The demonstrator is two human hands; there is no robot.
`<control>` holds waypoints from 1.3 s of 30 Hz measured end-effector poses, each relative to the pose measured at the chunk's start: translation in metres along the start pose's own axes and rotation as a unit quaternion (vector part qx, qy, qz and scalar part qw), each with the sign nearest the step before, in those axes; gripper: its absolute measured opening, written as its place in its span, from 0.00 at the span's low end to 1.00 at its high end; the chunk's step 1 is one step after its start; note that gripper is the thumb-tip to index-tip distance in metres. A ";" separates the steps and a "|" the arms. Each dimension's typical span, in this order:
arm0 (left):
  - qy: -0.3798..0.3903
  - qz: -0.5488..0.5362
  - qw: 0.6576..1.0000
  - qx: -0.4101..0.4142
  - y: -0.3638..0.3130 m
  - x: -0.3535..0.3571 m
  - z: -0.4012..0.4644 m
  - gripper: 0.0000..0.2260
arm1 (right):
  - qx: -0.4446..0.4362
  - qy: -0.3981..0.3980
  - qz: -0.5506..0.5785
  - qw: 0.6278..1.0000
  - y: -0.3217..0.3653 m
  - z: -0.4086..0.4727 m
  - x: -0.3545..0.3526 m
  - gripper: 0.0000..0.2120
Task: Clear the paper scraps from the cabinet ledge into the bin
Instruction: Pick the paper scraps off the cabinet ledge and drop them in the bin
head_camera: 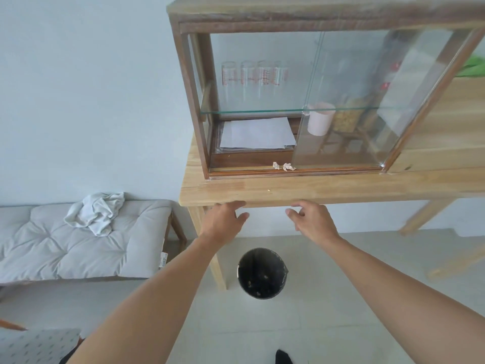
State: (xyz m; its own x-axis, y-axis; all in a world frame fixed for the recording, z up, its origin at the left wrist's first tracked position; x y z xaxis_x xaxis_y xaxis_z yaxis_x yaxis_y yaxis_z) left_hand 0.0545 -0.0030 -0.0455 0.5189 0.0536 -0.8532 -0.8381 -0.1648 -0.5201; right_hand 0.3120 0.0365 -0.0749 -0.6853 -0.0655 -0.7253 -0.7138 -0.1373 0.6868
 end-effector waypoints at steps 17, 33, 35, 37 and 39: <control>-0.047 -0.012 0.999 0.010 -0.051 -0.026 0.087 0.17 | -0.055 -0.037 0.016 0.998 0.040 0.092 -0.035 0.15; -0.018 0.019 1.000 0.016 -0.099 0.022 0.152 0.12 | -0.160 -0.028 -0.198 0.967 0.042 0.119 -0.030 0.15; -0.024 0.004 1.000 0.017 -0.099 0.020 0.148 0.11 | -0.153 -0.038 -0.182 0.971 0.042 0.116 -0.033 0.13; -0.032 -0.008 0.999 0.013 -0.097 0.017 0.142 0.09 | -0.150 -0.042 -0.167 0.974 0.043 0.113 -0.036 0.13; -0.037 -0.014 0.999 0.009 -0.092 0.015 0.136 0.08 | -0.151 -0.041 -0.159 0.975 0.046 0.108 -0.039 0.12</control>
State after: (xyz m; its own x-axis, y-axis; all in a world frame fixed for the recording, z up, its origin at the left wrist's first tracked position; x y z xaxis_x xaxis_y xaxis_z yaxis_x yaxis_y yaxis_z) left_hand 0.1165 0.1464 -0.0156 0.5299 0.1298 -0.8381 -0.8262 -0.1439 -0.5447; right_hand 0.2897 0.1395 -0.0100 -0.4547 0.1048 -0.8844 -0.8249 -0.4240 0.3739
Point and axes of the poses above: each hand's wrist, its own z-axis towards the middle knuckle, its own x-axis out of the palm, y = z × x, the point moved 10 cm from there along z, towards the middle knuckle, and after that the axes turned 8 degrees about -x, right-handed, at the moved point
